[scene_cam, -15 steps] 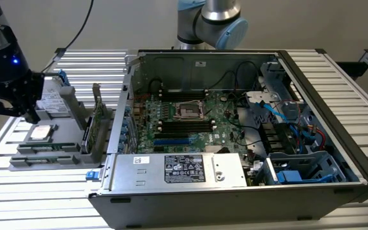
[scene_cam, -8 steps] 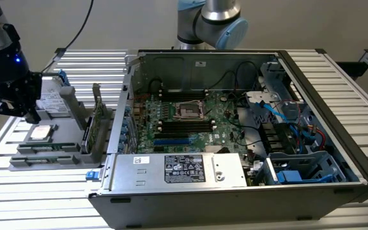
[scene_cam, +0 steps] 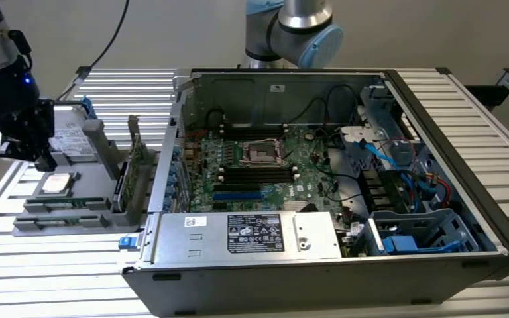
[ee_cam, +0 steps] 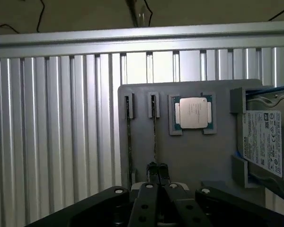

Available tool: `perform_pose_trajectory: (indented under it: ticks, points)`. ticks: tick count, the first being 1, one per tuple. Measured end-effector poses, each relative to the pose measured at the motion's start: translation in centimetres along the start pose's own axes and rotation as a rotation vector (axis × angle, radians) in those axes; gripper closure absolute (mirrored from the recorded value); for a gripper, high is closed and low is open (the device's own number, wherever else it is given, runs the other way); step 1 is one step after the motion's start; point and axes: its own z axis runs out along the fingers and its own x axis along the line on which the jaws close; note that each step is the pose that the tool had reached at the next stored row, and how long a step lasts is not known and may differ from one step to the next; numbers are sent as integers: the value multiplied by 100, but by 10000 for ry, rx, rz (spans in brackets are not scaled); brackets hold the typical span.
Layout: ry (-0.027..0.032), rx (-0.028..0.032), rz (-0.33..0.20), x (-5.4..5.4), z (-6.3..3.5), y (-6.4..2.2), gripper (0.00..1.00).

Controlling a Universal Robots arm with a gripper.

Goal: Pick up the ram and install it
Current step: 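Pick up the ram and move it above insertion slot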

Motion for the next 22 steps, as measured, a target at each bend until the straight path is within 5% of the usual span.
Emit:
perform_pose_trajectory:
  ticks: [7, 22]
  points:
    - [-5, 13, -27, 34, 19, 14, 69]
    - [-192, 37, -591, 284, 273, 26, 69]
